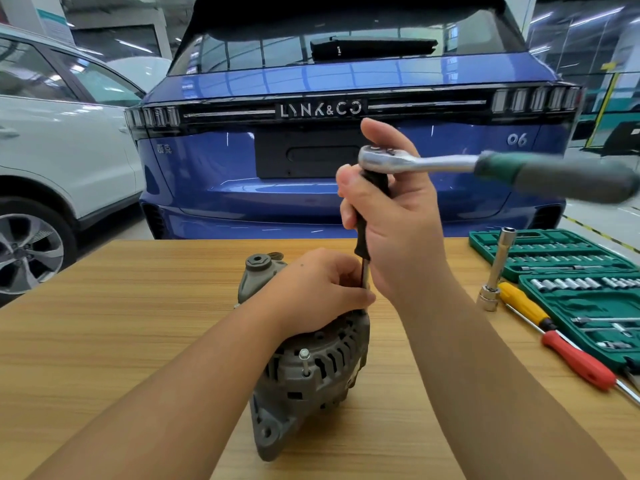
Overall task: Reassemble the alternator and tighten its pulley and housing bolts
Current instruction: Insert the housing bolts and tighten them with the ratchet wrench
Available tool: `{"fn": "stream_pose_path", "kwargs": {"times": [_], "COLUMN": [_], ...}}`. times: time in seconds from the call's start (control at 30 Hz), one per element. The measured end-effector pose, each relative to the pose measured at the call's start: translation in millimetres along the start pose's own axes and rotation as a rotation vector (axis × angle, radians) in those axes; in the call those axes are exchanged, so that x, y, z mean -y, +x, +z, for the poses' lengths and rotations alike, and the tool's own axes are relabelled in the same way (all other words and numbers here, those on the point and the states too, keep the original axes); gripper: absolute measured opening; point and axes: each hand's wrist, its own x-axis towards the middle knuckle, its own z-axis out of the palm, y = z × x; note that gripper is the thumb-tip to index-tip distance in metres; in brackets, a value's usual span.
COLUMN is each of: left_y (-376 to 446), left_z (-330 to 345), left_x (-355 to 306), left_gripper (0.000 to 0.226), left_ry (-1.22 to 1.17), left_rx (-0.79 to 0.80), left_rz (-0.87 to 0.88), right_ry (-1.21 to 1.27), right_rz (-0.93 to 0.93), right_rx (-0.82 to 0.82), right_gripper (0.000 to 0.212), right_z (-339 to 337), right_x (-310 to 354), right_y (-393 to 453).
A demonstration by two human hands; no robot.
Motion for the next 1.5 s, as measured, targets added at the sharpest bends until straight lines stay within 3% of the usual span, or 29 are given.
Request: {"fn": "stream_pose_path", "kwargs": {"times": [0.1, 0.27, 0.37, 0.43, 0.57, 0.63, 0.7, 0.83, 1.1, 1.3, 1.4, 1.43, 1.5], "left_y": [0.8, 15.6, 17.1, 13.9, 1.6, -1.7, -3.3, -4.6, -6.4, -6.5, -7.2, -7.5, -6.4], "left_z": [4.5, 25.9, 28.7, 20.6, 3.4, 0.8, 0.6, -0.5, -0.4, -0.8, -0.5, -0.6, -0.5], "left_x": [4.3, 24.6, 26.0, 20.7, 0.4, -7.6, -12.3, -11.5, -14.1, -11.0, -10.3, -10.5, -10.8], "left_gripper": [0.029, 0.04, 0.035, 0.03, 0.042, 0.028, 0.015, 0.017, 0.021, 0.012, 0.009, 0.009, 0.012], "left_ry": [-0.063, -0.222, -0.225, -0.183, 0.033, 0.055, 0.079, 0.056, 0.046, 0.01, -0.016, -0.03, 0.012], "left_rx": [-0.002, -0.111, -0.123, -0.113, -0.022, -0.007, -0.013, -0.036, -0.024, -0.041, -0.054, -0.052, -0.03], "left_rz": [0.021, 0.039, 0.02, 0.003, -0.009, 0.004, 0.002, -0.006, -0.026, -0.049, -0.028, -0.025, -0.018], "right_ry": [-0.011, 0.146, 0.228, 0.173, -0.004, -0.049, -0.014, 0.037, 0.038, 0.352, 0.3, 0.254, 0.093], "right_rz": [-0.036, 0.096, 0.174, 0.163, 0.105, 0.12, 0.178, 0.097, -0.016, 0.262, 0.26, 0.244, 0.161], "right_rx": [-0.008, 0.076, 0.134, 0.09, -0.17, -0.257, -0.212, -0.076, -0.058, 0.082, 0.065, 0.036, -0.053], "right_gripper": [0.041, 0.046, 0.041, 0.037, 0.024, 0.02, 0.008, 0.029, 0.042, 0.034, 0.058, 0.056, 0.025], "right_z": [4.1, 1.1, -3.6, -2.6, 1.3, -2.5, -6.9, -3.2, -3.0, -12.7, -8.6, -6.7, -4.8], "right_x": [0.3, 6.9, 9.7, 9.6, 7.8, 8.8, 9.3, 4.4, -2.6, 5.0, 4.7, 4.6, 7.0], "right_y": [-1.6, -1.4, -1.3, -2.4, -3.5, -0.3, 2.2, 0.6, -1.1, 8.4, 4.8, 3.3, 0.8]}}
